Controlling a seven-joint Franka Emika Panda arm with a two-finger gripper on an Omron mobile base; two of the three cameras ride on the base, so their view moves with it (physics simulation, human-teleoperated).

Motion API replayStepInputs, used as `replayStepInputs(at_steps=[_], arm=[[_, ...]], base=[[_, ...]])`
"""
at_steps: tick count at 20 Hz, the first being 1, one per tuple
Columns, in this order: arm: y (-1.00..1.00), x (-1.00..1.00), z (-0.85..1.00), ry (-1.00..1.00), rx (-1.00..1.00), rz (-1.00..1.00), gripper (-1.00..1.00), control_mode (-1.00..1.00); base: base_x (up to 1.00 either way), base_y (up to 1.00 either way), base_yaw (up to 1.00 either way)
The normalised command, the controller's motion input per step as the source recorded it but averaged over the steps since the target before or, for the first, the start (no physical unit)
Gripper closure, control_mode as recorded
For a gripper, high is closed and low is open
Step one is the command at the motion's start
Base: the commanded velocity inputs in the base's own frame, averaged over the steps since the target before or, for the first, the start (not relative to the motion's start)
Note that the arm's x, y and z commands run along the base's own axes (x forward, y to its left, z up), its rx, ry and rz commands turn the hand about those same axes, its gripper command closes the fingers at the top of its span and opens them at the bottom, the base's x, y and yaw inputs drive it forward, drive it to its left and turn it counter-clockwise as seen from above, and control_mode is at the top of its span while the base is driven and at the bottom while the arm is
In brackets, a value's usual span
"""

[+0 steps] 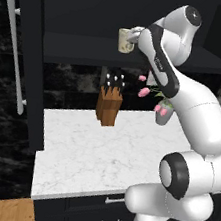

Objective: Gather all objects into one cabinet and sort the glasses and bowls to opposite sides.

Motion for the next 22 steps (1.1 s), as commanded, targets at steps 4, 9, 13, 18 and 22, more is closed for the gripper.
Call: replayStepInputs(at_steps=[4,9,13,18,22], arm=[[0.02,0.21,-0.18,0.0,-0.11,0.1,-1.0,-1.0],[0.08,0.29,-0.17,0.0,-0.09,0.08,-1.0,-1.0],[0.34,0.39,-0.06,0.0,-0.04,0.03,-1.0,-1.0],[0.16,0.29,0.0,0.01,-0.03,0.01,-1.0,-1.0],[-0.02,0.12,-0.01,0.05,0.0,0.01,-1.0,-1.0]], base=[[0.0,0.0,0.0],[0.0,0.0,0.0],[0.0,0.0,0.0],[0.0,0.0,0.0],[0.0,0.0,0.0]])
